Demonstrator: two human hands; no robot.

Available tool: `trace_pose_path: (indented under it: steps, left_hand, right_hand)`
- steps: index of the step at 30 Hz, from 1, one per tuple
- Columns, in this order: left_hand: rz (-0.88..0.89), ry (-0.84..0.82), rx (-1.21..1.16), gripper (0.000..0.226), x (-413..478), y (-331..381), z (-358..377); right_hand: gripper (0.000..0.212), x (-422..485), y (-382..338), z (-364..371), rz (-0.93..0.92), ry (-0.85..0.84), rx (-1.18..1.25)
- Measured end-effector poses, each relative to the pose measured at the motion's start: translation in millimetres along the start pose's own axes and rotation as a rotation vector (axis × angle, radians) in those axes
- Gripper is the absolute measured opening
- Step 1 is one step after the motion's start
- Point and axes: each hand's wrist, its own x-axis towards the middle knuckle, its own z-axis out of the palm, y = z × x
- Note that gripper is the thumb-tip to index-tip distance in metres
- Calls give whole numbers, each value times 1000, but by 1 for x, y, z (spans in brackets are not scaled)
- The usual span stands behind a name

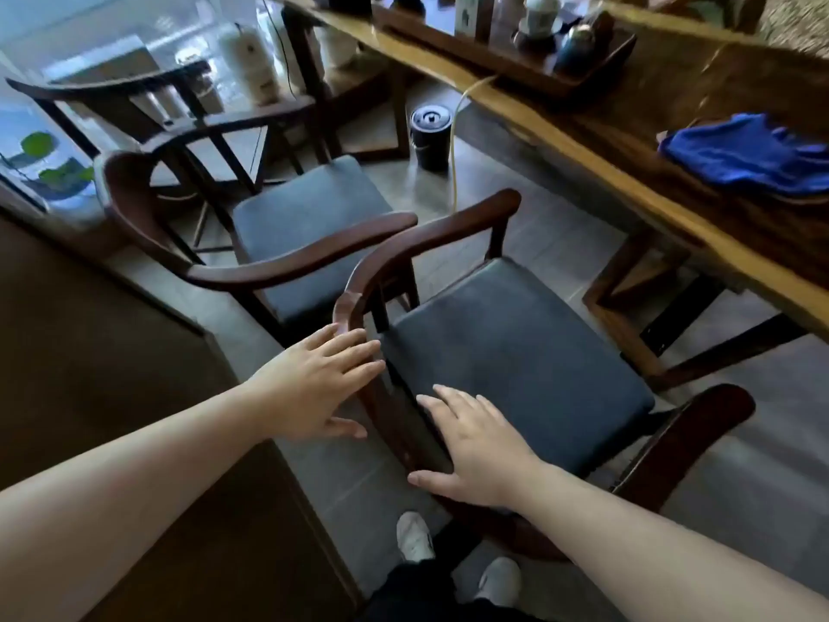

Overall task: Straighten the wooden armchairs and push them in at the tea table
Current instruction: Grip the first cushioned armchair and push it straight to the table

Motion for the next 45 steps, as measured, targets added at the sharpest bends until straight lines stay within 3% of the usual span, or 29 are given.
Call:
trace_pose_path:
  steps: [7,10,15,18,20,24,27,32,34,37,45]
  left_hand:
    - [113,-104,53,86,18,3,41]
    - [180,-137,76,80,35,-7,50]
    - [345,4,25,49,58,-19,59]
    - [366,-24,-19,27,63,-20,60]
    - [345,-25,-33,25,63,-19,62]
    - [312,-1,-56,27,62,-16,62]
    - [280,17,-63,29,66,-10,54]
    - [296,134,-69,24,90,10,23]
    - [313,147,-101,38,99,26,17]
    - [320,150,-128,22,106,60,21]
    - [369,137,-163,16,112,109,42]
  right_hand:
    - [90,-25,1,59,94,-68,106]
    - [76,-32,1,74,196,-1,202]
    - [54,-33,-10,88,374,139,288]
    - [49,-41,-14,94,371,282,252]
    - [49,-52,-11,102,364,345,231]
    - [54,-64,7,106,371,184,136]
    - [45,-66,23,91,285,58,19]
    - [39,-86,49,50,309,26,31]
    - [40,-99,62,39,323,-8,23]
    - [39,-127,87,35,371,-48,-10]
    - [36,-163,115,44,432,-73,7]
